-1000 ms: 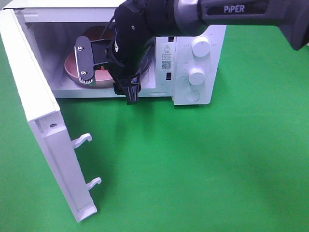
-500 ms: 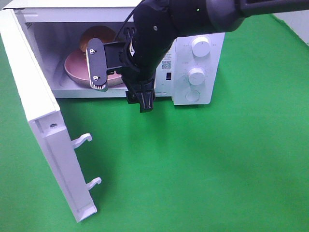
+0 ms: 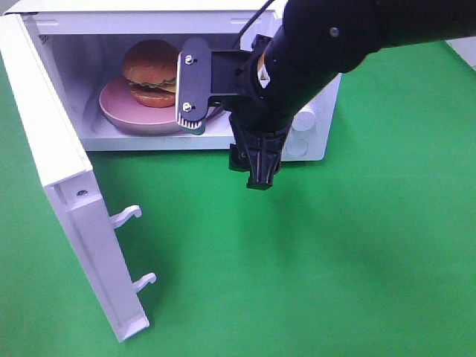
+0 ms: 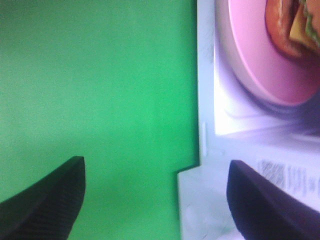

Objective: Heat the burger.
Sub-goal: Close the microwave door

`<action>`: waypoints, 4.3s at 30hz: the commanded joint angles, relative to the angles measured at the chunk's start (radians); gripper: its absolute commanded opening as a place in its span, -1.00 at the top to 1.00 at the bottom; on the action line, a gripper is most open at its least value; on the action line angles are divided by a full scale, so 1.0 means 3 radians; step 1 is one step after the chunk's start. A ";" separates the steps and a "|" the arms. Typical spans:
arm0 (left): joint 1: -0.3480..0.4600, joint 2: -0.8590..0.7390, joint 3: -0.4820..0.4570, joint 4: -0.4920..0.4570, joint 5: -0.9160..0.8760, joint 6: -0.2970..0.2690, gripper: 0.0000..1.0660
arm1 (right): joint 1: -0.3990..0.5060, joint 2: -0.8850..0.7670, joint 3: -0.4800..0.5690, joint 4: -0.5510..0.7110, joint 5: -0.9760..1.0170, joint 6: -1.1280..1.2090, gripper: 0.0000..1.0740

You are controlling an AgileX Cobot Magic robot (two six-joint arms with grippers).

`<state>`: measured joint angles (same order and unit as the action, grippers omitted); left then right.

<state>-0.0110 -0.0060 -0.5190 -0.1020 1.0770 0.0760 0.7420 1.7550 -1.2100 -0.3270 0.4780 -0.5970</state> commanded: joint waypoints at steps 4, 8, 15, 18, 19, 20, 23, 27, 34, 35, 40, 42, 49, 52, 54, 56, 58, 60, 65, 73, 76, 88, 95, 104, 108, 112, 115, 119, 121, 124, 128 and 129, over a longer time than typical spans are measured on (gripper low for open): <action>-0.0007 -0.0050 0.0010 -0.0010 -0.0030 -0.0017 -0.68 | -0.0020 -0.0500 0.0467 -0.0010 -0.0013 0.0990 -0.42; -0.0007 -0.0050 0.0010 -0.0010 -0.0030 -0.0017 -0.68 | -0.0020 -0.0753 0.0670 -0.0010 0.0030 0.1590 -0.42; -0.0007 -0.0050 0.0010 -0.0010 -0.0030 -0.0017 -0.68 | -0.0020 -0.1197 0.0957 -0.0007 0.0523 0.2307 -0.42; -0.0007 -0.0050 0.0010 -0.0010 -0.0030 -0.0017 -0.68 | -0.0020 -0.1390 0.1063 -0.0003 0.0787 0.2453 -0.42; -0.0007 -0.0050 0.0010 -0.0010 -0.0030 -0.0017 -0.68 | -0.0020 -0.1390 0.1063 -0.0003 0.0787 0.2453 -0.42; -0.0007 -0.0050 0.0010 -0.0010 -0.0030 -0.0017 -0.68 | -0.0020 -0.1540 0.1123 0.0003 0.0947 0.2507 -0.42; -0.0007 -0.0050 0.0010 -0.0010 -0.0030 -0.0017 -0.68 | -0.0020 -0.1837 0.1183 0.0057 0.1280 0.2520 -0.42; -0.0007 -0.0050 0.0010 -0.0010 -0.0030 -0.0017 -0.68 | -0.0020 -0.2137 0.1183 0.0143 0.1520 0.2517 -0.42; -0.0007 -0.0050 0.0010 -0.0010 -0.0030 -0.0017 -0.68 | -0.0020 -0.2650 0.1273 0.0167 0.1697 0.2523 -0.42; -0.0007 -0.0050 0.0010 -0.0010 -0.0030 -0.0017 -0.68 | -0.0020 -0.2650 0.1273 0.0167 0.1697 0.2523 -0.42; -0.0007 -0.0050 0.0010 -0.0010 -0.0030 -0.0017 -0.68 | -0.0020 -0.3027 0.1373 0.0203 0.1867 0.2533 -0.42; -0.0007 -0.0050 0.0010 -0.0010 -0.0030 -0.0017 -0.68 | -0.0020 -0.3143 0.1430 0.0203 0.1910 0.2560 -0.42; -0.0007 -0.0050 0.0010 -0.0010 -0.0030 -0.0017 -0.68 | -0.0057 -0.3520 0.1697 0.0237 0.1937 0.2587 -0.42; -0.0007 -0.0050 0.0010 -0.0010 -0.0030 -0.0017 -0.68 | -0.0197 -0.3577 0.1773 0.0267 0.1937 0.2587 -0.42; -0.0007 -0.0050 0.0010 -0.0010 -0.0030 -0.0017 -0.68 | -0.0623 -0.3737 0.1920 0.0297 0.1910 0.2580 -0.42; -0.0007 -0.0050 0.0010 -0.0010 -0.0030 -0.0017 -0.68 | -0.0813 -0.3840 0.1993 0.0317 0.1903 0.2580 -0.42; -0.0007 -0.0050 0.0010 -0.0010 -0.0030 -0.0017 -0.68 | -0.0923 -0.3907 0.2033 0.0337 0.1903 0.2580 -0.42; -0.0007 -0.0050 0.0010 -0.0010 -0.0030 -0.0017 -0.68 | -0.1113 -0.4033 0.2107 0.0367 0.1903 0.2580 -0.42; -0.0007 -0.0050 0.0010 -0.0010 -0.0030 -0.0017 -0.68 | -0.1507 -0.4433 0.2270 0.0487 0.1857 0.2570 -0.42; -0.0007 -0.0050 0.0010 -0.0010 -0.0030 -0.0017 -0.68 | -0.1957 -0.5110 0.2380 0.0637 0.1613 0.2553 -0.42; -0.0007 -0.0050 0.0010 -0.0010 -0.0030 -0.0017 -0.68 | -0.2117 -0.5467 0.2380 0.0663 0.1613 0.2557 -0.42; -0.0007 -0.0033 0.0010 -0.0010 -0.0030 -0.0020 -0.68 | -0.2347 -0.5957 0.2380 0.0687 0.1610 0.2570 -0.42; -0.0007 -0.0033 0.0010 -0.0010 -0.0030 -0.0020 -0.68 | -0.2347 -0.5957 0.2380 0.0687 0.1610 0.2570 -0.42; -0.0007 -0.0033 0.0010 -0.0010 -0.0030 -0.0020 -0.68 | -0.2347 -0.5957 0.2380 0.0687 0.1610 0.2570 -0.42; -0.0007 -0.0033 0.0010 -0.0010 -0.0030 -0.0020 -0.68 | -0.2347 -0.5957 0.2380 0.0687 0.1610 0.2570 -0.42; -0.0007 -0.0033 0.0010 -0.0010 -0.0030 -0.0020 -0.68 | -0.2347 -0.5957 0.2380 0.0687 0.1610 0.2570 -0.42; -0.0007 -0.0033 0.0010 -0.0010 -0.0030 -0.0020 -0.68 | -0.2347 -0.5957 0.2380 0.0687 0.1610 0.2570 -0.41; -0.0007 -0.0033 0.0010 -0.0010 -0.0030 -0.0020 -0.68 | -0.2347 -0.5957 0.2380 0.0687 0.1610 0.2570 -0.41; -0.0007 -0.0033 0.0010 -0.0010 -0.0030 -0.0020 -0.68 | -0.2347 -0.5957 0.2380 0.0687 0.1610 0.2570 -0.41; -0.0007 -0.0033 0.0010 -0.0010 -0.0030 -0.0020 -0.68 | -0.2347 -0.5957 0.2380 0.0687 0.1610 0.2570 -0.41; -0.0007 -0.0033 0.0010 -0.0010 -0.0030 -0.0020 -0.68 | -0.2347 -0.5957 0.2380 0.0687 0.1610 0.2570 -0.41; -0.0007 -0.0033 0.0010 -0.0010 -0.0030 -0.0020 -0.68 | -0.2347 -0.5957 0.2380 0.0687 0.1610 0.2570 -0.41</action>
<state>-0.0110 -0.0060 -0.5190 -0.1020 1.0770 0.0760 0.0440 -0.0040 -0.4980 -0.1190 0.9760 0.1650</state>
